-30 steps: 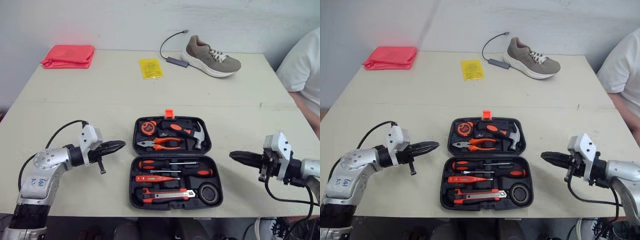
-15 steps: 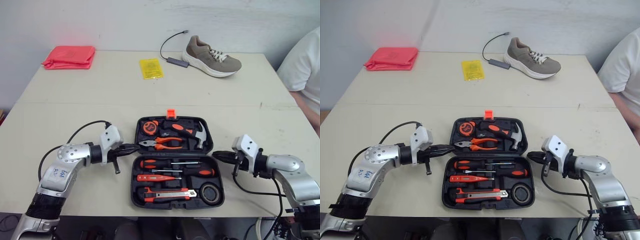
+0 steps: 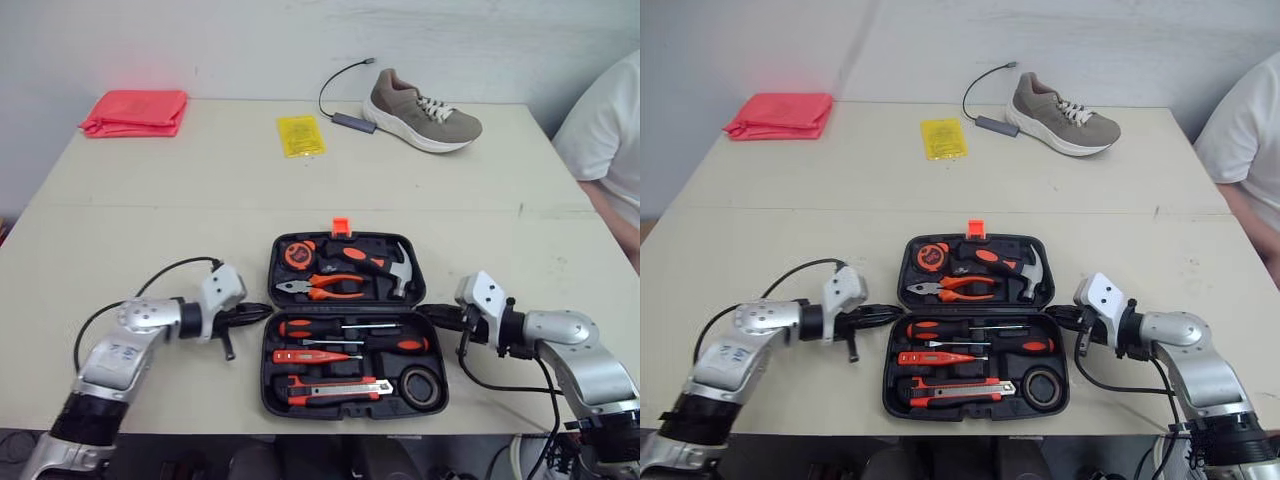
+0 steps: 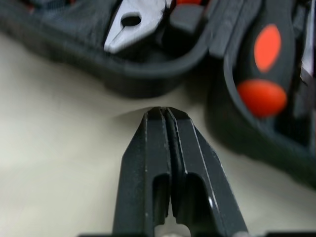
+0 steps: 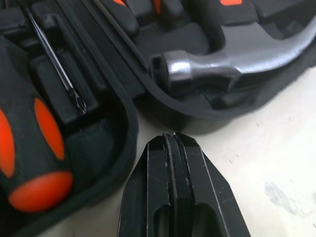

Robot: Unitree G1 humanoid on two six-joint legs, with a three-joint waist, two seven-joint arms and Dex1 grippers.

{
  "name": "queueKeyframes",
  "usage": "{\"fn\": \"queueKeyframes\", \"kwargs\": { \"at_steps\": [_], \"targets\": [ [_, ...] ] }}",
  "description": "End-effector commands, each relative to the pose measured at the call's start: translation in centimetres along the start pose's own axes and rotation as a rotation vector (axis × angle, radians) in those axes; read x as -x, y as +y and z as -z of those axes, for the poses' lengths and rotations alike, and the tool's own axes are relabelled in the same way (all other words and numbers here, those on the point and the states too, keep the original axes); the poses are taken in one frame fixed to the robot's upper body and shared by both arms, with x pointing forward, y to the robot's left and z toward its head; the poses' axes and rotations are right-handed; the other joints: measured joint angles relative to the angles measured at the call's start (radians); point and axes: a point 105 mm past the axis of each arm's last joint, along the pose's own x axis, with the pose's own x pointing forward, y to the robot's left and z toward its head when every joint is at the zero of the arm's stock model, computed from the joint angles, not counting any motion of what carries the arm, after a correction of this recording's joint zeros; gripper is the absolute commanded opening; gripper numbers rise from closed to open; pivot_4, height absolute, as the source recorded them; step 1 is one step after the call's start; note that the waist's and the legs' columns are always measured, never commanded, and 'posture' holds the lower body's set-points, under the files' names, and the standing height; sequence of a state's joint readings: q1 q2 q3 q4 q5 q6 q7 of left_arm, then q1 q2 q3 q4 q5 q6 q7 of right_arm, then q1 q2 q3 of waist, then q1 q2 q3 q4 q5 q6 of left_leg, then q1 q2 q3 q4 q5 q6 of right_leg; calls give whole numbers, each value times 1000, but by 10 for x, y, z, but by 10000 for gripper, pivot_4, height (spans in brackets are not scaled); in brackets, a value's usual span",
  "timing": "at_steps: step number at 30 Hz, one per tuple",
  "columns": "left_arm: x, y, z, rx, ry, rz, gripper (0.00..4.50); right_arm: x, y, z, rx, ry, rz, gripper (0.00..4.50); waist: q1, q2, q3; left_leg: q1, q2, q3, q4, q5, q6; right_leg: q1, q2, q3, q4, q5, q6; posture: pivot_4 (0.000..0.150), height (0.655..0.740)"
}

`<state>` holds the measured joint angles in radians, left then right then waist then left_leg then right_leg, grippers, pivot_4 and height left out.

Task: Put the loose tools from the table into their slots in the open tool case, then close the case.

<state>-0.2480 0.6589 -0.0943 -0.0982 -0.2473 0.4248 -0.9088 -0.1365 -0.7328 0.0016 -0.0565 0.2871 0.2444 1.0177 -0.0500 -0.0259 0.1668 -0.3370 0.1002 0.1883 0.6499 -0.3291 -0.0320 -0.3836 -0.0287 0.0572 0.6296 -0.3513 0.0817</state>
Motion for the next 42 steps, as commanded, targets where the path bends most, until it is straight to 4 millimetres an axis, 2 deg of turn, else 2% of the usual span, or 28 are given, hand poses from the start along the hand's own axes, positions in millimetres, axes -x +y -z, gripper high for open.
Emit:
{"fn": "queueKeyframes", "kwargs": {
  "at_steps": [1, 6, 14, 19, 24, 26, 27, 28, 31, 33, 35, 38, 42],
  "targets": [
    [-11, -3, 2, 7, 3, 12, 496, -3, 1, -11, 34, -30, -4, 0, 1, 0, 0, 0, 0, 0, 0, 0, 0, 0, 0, 0, 0, 0, 0, 1500, 7400],
    [-20, -3, -3, 5, -24, 18, 496, -5, -1, -14, 34, -47, 17, 0, 7, 0, 0, 1, 0, 0, 1, 0, 1, 0, 0, 0, 1, 0, 0, 1500, 7400],
    [-35, 15, -5, 2, -15, -16, 496, -4, -21, -15, 73, -17, 82, 0, 22, 1, 0, 1, -2, 0, 2, 2, 3, 0, -1, 1, 3, 1, 2, 1500, 7400],
    [-40, 25, -7, -11, -10, -37, 496, -6, -23, -12, 59, 4, 71, 0, 22, 1, 0, 1, -2, 0, 2, 2, 3, 0, -1, 0, 4, 1, 2, 1500, 7400],
    [-26, 36, -10, -7, -24, -79, 496, 4, -31, -8, 3, 40, 140, 0, 21, 1, 0, 1, -1, 0, 2, 2, 3, 0, -1, 0, 4, 1, 2, 1500, 7400],
    [-10, 40, -16, 15, -65, -75, 5620, 19, -36, -9, -21, 53, 158, 0, 19, 1, 0, 0, -1, 0, 2, 2, 3, -1, -3, 1, 4, 1, 2, 1500, 7400],
    [-2, 43, -17, 11, -73, -85, 8357, 28, -38, -12, 16, 70, 171, 6628, 19, 1, 0, 0, -1, 0, 2, 2, 3, -1, -3, 1, 5, 1, 2, 1500, 7400],
    [5, 44, -18, 5, -76, -92, 13114, 35, -41, -14, 44, 80, 192, 9940, 19, 1, 0, -2, -1, 1, 2, 2, 2, -4, -3, 1, 6, 1, 1, 1500, 7400],
    [23, 45, -24, 32, -120, -71, 26862, 53, -49, -29, 29, 58, 250, 24522, 15, 1, 0, -8, 0, 2, 3, 3, 1, -12, -2, 1, 9, 1, 1, 1500, 7400],
    [35, 43, -37, 65, -186, -32, 36377, 63, -46, -50, -154, -14, 214, 35371, 12, 1, 0, -8, 0, 3, 3, 3, 1, -13, -1, 1, 10, 1, 1, 1500, 7400],
    [42, 46, -46, 119, -194, -31, 44873, 69, -49, -61, -320, 1, 240, 44619, 8, 1, 0, -9, 2, 2, 3, 4, 0, -13, -1, 3, 12, 1, 1, 1500, 7400],
    [38, 52, -50, 244, -106, -51, 44873, 66, -53, -58, -468, 141, 293, 44619, 2, 1, 0, -10, 2, 1, 4, 4, 0, -15, -1, 3, 13, 0, 0, 1500, 7400],
    [20, 61, -63, 345, -23, -112, 44873, 50, -58, -68, -672, 160, 278, 44619, -2, 0, 0, -16, 0, -1, 6, 4, 0, -19, -1, 2, 13, 0, 0, 1500, 7400]
  ]
}}
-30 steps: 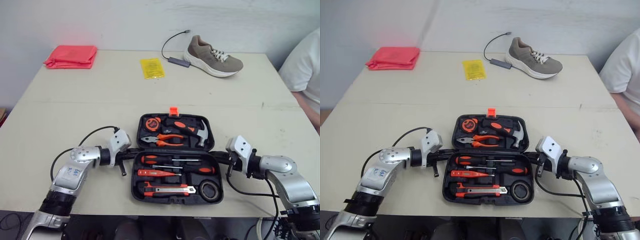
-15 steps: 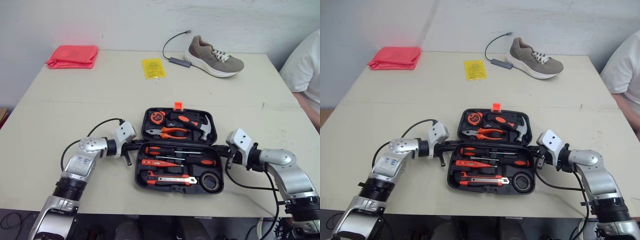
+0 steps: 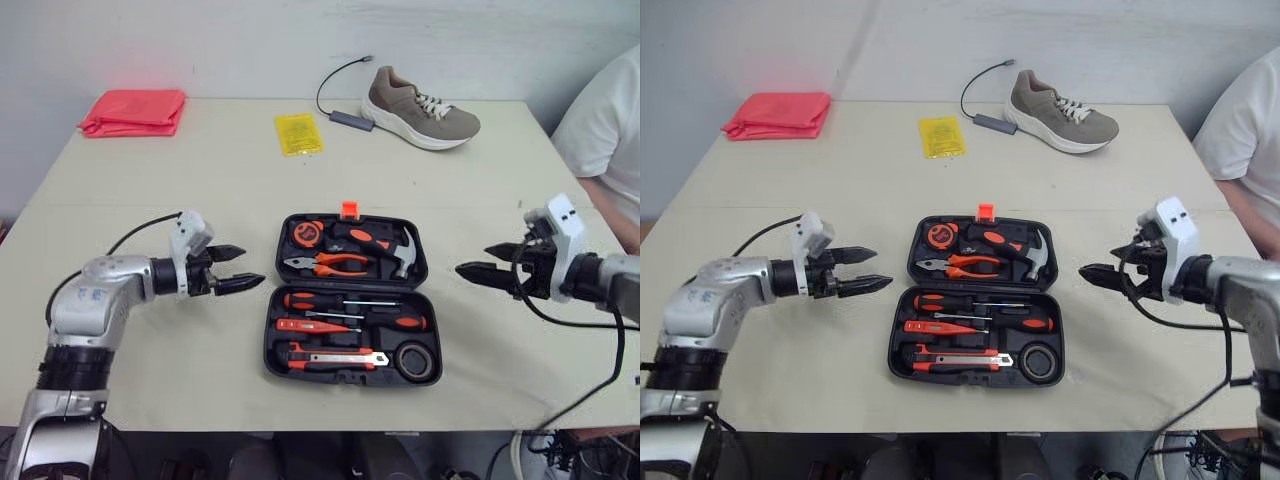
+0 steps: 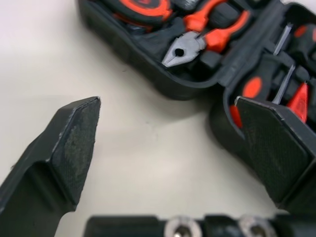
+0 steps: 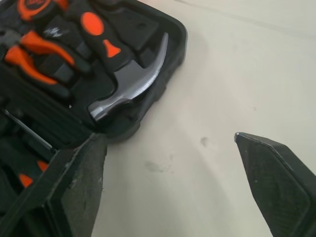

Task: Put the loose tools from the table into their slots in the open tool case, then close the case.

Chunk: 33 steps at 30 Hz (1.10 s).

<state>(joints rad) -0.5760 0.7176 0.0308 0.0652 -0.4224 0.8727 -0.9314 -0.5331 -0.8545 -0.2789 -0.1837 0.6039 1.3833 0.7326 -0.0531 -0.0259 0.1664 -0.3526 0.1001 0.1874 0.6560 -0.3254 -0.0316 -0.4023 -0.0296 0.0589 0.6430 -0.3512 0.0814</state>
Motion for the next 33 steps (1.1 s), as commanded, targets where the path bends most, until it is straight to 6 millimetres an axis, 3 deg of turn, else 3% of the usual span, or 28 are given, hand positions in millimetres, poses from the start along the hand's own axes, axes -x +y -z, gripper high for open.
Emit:
{"fn": "queueKeyframes", "kwargs": {
  "at_steps": [1, 9, 21, 32, 33],
  "targets": [
    [-17, 1, -15, 53, 18, -70, 44873, -9, 4, 3, -132, 84, 2, 44619, 2, 0, 0, -3, -1, 0, 1, 0, 0, -3, 2, -1, 1, 0, 0, 1500, 7400],
    [-33, 6, -22, 86, 78, -115, 44873, -34, -4, -2, -173, 127, 78, 44619, -5, 0, 0, -17, -1, 9, 7, 1, 1, -24, 3, -1, 13, 0, 1, 1500, 7400],
    [-45, 12, -24, 104, 86, -151, 44873, -53, -1, -4, -163, 137, 58, 44619, -7, 0, 0, -16, 0, 15, 8, 2, -1, -26, 5, -1, 16, 0, 1, 1500, 7400],
    [-49, 13, -15, 116, 123, -174, 44873, -66, -9, 7, -220, 209, 111, 44619, -8, 0, 0, -16, -1, 15, 9, 2, -1, -26, 5, -1, 17, 0, 1, 1500, 7400],
    [-51, 12, -13, 115, 131, -168, 42357, -67, -8, 8, -240, 215, 100, 44922, -8, 0, 0, -16, -1, 15, 9, 2, -1, -26, 5, -1, 17, 0, 1, 1500, 7400]
  ]
}}
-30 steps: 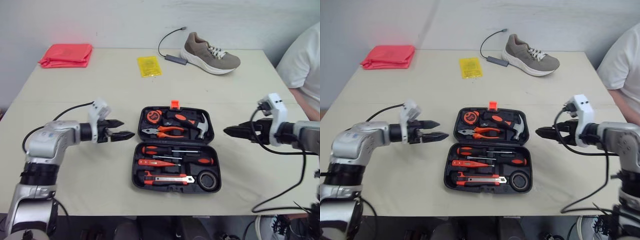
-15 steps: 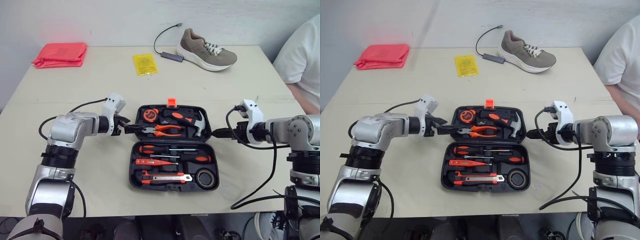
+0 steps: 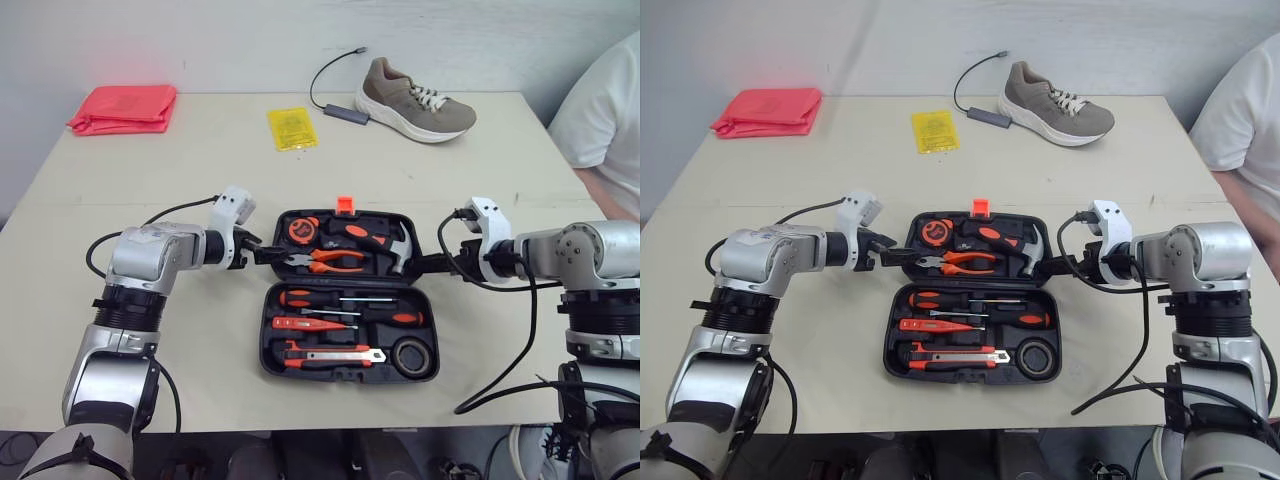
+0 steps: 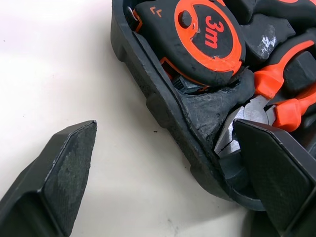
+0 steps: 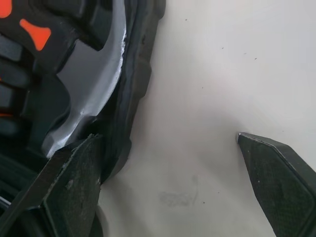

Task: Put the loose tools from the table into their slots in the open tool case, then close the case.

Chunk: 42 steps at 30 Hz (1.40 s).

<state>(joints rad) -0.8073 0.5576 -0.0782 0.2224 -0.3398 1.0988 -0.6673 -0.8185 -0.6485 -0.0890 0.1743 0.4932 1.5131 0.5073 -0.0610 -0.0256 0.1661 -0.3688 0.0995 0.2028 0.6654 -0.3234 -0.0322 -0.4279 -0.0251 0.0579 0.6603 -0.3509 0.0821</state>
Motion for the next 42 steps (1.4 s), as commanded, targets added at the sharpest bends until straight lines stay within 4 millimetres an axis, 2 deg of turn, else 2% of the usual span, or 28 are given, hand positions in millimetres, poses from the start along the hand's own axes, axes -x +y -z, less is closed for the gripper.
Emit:
{"fn": "queueKeyframes", "kwargs": {
  "at_steps": [1, 2, 5, 7, 11, 12, 15, 20, 26, 29, 32, 37, 40, 42],
  "targets": [
    [-3, -3, -1, -21, 6, 3, 39627, -3, -2, 2, -53, 18, -2, 45000, 0, -1, -1, 0, 0, 0, 0, 0, 0, 0, 0, 0, 0, 0, 0, 1500, 7400],
    [-6, -4, 1, -18, 12, 6, 36933, -4, -1, 3, -67, 24, -13, 42431, 0, -1, -1, 0, 0, 0, 0, 0, 0, 0, 0, 0, 0, 0, 0, 1500, 7400],
    [-10, -6, 6, -14, 31, 19, 23398, -6, 3, 4, -106, 34, -39, 31529, 0, 0, -2, 0, 0, 1, 1, 0, 0, 1, 0, 0, 1, 0, 0, 1500, 7400],
    [-11, -7, 10, -11, 44, 30, 15477, -9, 4, 4, -139, 27, -53, 22263, 2, 0, -3, 1, 0, 1, 1, 0, 0, 1, 0, 0, 2, 0, 0, 1500, 7400],
    [-11, -9, 10, 4, 32, 38, 2627, -11, 6, -1, -211, -27, -91, 3518, 5, -1, -9, 2, -1, 1, 2, 1, 0, 3, 0, -2, 2, 0, 0, 1500, 7400],
    [-11, -10, 10, 9, 27, 41, 47, -11, 6, -1, -224, -39, -98, 0, 4, -1, -10, 3, -1, 1, 2, 1, 0, 4, 0, -2, 2, 0, 0, 1500, 7400],
    [-9, -13, 7, 19, -12, 67, 47, -7, 13, -11, -216, -155, -157, 0, 1, -1, -10, 3, -1, 1, 2, 2, 1, 5, 0, -1, 2, 1, 1, 1500, 7400],
    [-4, -16, -8, 22, -157, 90, 47, 11, 34, -26, -35, -417, -258, 0, 1, 0, -10, 2, -1, 0, 1, 2, 0, 4, 0, -2, 2, 1, 1, 1500, 7400],
    [7, -24, -36, -40, -419, 124, 47, 32, 57, -14, 300, -564, -291, 0, 6, 5, -6, -2, -3, 1, 0, 3, 0, 0, 0, -1, 1, 1, 2, 1500, 7400],
    [12, -27, -45, -121, -523, 132, 47, 33, 58, -7, 441, -613, -253, 0, 5, 5, -5, -2, -3, 1, 0, 3, 0, 0, 0, -1, 0, 1, 2, 1500, 7400],
    [15, -27, -47, -208, -595, 118, 47, 31, 52, -2, 607, -648, -175, 0, 2, 5, -5, -1, -3, 2, -1, 3, 0, 0, 0, -1, 0, 1, 2, 1500, 7400],
    [16, -26, -38, -454, -669, 31, 47, 21, 41, 16, 1012, -703, -26, 0, 3, 5, -5, -1, -3, 3, -2, 3, 0, 0, 1, -1, -1, 1, 2, 1500, 7400],
    [18, -34, -21, -683, -712, -2, 47, 18, 33, 23, 1194, -761, 72, 0, 2, 5, -5, 1, -3, 4, -1, 3, 0, 1, 1, 0, -1, 1, 3, 1500, 7400],
    [21, -39, -10, -776, -729, 2, 47, 18, 29, 28, 1272, -791, 122, 0, 1, 5, -5, 1, -3, 4, -2, 3, 0, 2, 0, 1, -1, 1, 3, 1500, 7400]
  ]
}}
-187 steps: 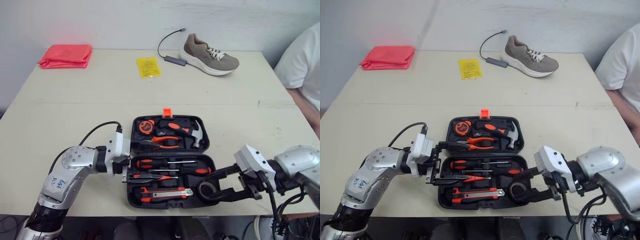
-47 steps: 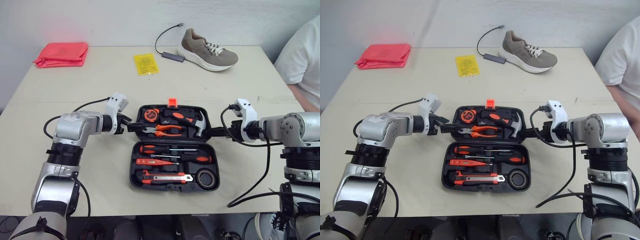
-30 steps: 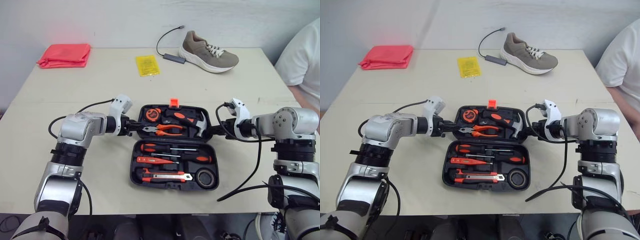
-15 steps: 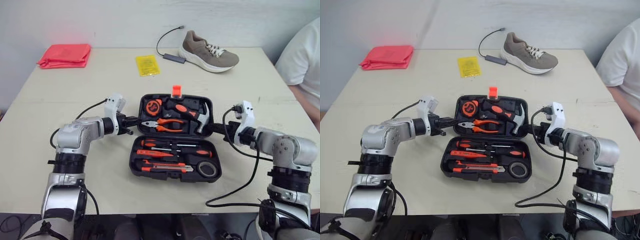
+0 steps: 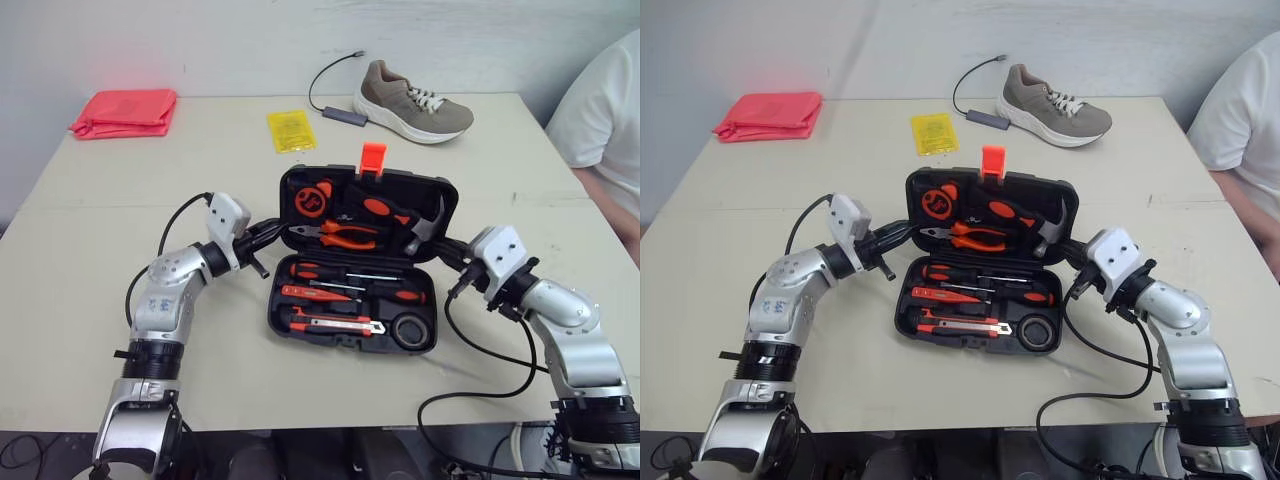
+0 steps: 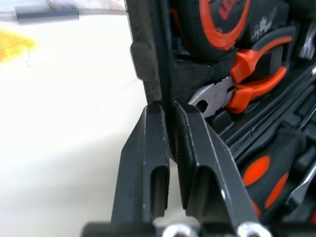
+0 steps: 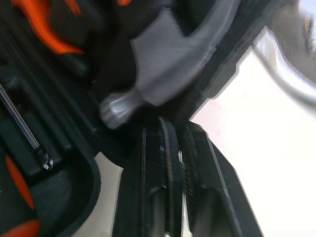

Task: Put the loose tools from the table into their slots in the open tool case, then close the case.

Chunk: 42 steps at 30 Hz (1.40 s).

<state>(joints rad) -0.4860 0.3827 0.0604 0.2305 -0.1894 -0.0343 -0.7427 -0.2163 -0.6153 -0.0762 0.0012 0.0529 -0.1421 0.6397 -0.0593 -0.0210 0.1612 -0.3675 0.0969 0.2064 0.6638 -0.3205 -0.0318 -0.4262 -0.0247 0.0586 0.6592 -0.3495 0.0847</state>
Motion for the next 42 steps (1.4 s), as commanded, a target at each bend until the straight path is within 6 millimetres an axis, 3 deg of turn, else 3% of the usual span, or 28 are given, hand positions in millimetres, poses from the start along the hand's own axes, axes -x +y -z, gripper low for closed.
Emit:
{"fn": "queueKeyframes", "kwargs": {
  "at_steps": [1, 4, 5, 7, 10, 14, 15, 18, 20, 24, 26, 29, 31, 33, 35, 37, 42],
  "targets": [
    [8, -15, -20, -251, -117, 67, 47, 3, 14, -8, 283, -82, -44, 0, -1, 0, 0, 0, 0, 0, 0, 0, 0, 0, 0, 0, 0, 0, 0, 1500, 7400],
    [21, -28, -15, -313, -116, 140, 47, 10, 21, -3, 343, -90, -41, 0, -2, 0, 0, 0, 1, 0, 0, 0, 0, 0, -1, 1, 0, 0, 0, 1500, 7400],
    [27, -32, -13, -333, -112, 158, 5880, 12, 24, -5, 367, -105, -46, 0, -2, 0, 0, 1, 1, 0, 0, 0, 0, 0, -1, 1, 0, 0, 0, 1500, 7400],
    [36, -35, -12, -359, -108, 162, 11305, 16, 29, -9, 418, -132, -42, 0, -3, 0, 0, 1, 2, 0, 0, 0, 0, 1, -1, 1, 1, 0, 0, 1500, 7400],
    [49, -36, -9, -378, -81, 163, 24157, 24, 34, -8, 442, -131, -30, 12417, -3, 0, 0, 3, 2, 0, -1, 0, 0, 1, -1, 2, 1, 0, 0, 1500, 7400],
    [69, -26, -1, -341, 4, 112, 43029, 43, 36, -1, 448, -78, -50, 33156, -4, 0, 0, 6, 3, 0, -1, 0, 0, 4, -1, 2, 0, -1, -1, 1500, 7400],
    [81, -18, 3, -298, 38, 82, 45000, 53, 34, 2, 450, -53, -46, 37861, -4, -1, 0, 11, 3, -1, -2, -1, -1, 8, -2, 2, 0, -1, -2, 1500, 7400],
    [111, 0, 15, -148, 144, 37, 45000, 84, 29, 10, 425, 30, -35, 37861, -3, -4, -1, 17, 5, -4, -4, -2, -3, 17, -2, 2, -3, -3, -5, 1500, 7400],
    [120, 6, 18, -80, 185, 44, 45000, 99, 28, 15, 355, 84, -43, 37861, 2, -5, 0, 16, 6, -4, -4, -2, -3, 17, -2, 1, -3, -4, -6, 1500, 7400],
    [113, 8, 14, -18, 196, 116, 45000, 114, 41, 14, 188, 129, -126, 37861, 2, -5, 0, 17, 4, -4, -4, -2, -3, 19, -2, 0, -3, -3, -6, 1500, 7400],
    [105, 8, 12, -7, 185, 151, 45000, 115, 48, 10, 116, 126, -170, 32534, 3, -7, -1, 18, 3, -5, -4, -2, -2, 19, -2, 0, -3, -3, -5, 1500, 7400],
    [70, 7, 0, 8, 134, 195, 36529, 117, 76, 1, -83, 149, -323, 18919, 5, -7, -1, 17, 3, -5, -4, -2, -3, 19, -1, 0, -3, -3, -5, 1500, 7400],
    [47, 6, -2, 4, 129, 222, 26954, 118, 92, -5, -165, 164, -410, 7593, 11, -8, -1, 16, 3, -7, -3, -2, -2, 19, 0, 0, -3, -3, -5, 1500, 7400],
    [23, 6, 1, 5, 147, 244, 18568, 115, 106, -9, -231, 182, -478, 0, 15, -9, -1, 16, 3, -8, -2, -2, -2, 19, 1, 0, -3, -3, -5, 1500, 7400],
    [2, 7, 6, -2, 171, 254, 7567, 113, 118, -10, -272, 206, -536, 0, 18, -10, -1, 16, 2, -8, -1, -2, -2, 20, 1, 0, -3, -3, -5, 1500, 7400],
    [-16, 7, 12, 2, 204, 252, 361, 112, 125, -6, -295, 237, -573, 0, 18, -10, 0, 16, 2, -8, 0, -2, -2, 20, 2, 0, -3, -3, -4, 1500, 7400],
    [-42, -3, 25, 31, 268, 329, 361, 102, 123, 9, -269, 288, -559, 0, 15, -11, 0, 16, 3, -7, -1, -3, -1, 17, 3, 0, -3, -3, -4, 1500, 7400]
  ]
}}
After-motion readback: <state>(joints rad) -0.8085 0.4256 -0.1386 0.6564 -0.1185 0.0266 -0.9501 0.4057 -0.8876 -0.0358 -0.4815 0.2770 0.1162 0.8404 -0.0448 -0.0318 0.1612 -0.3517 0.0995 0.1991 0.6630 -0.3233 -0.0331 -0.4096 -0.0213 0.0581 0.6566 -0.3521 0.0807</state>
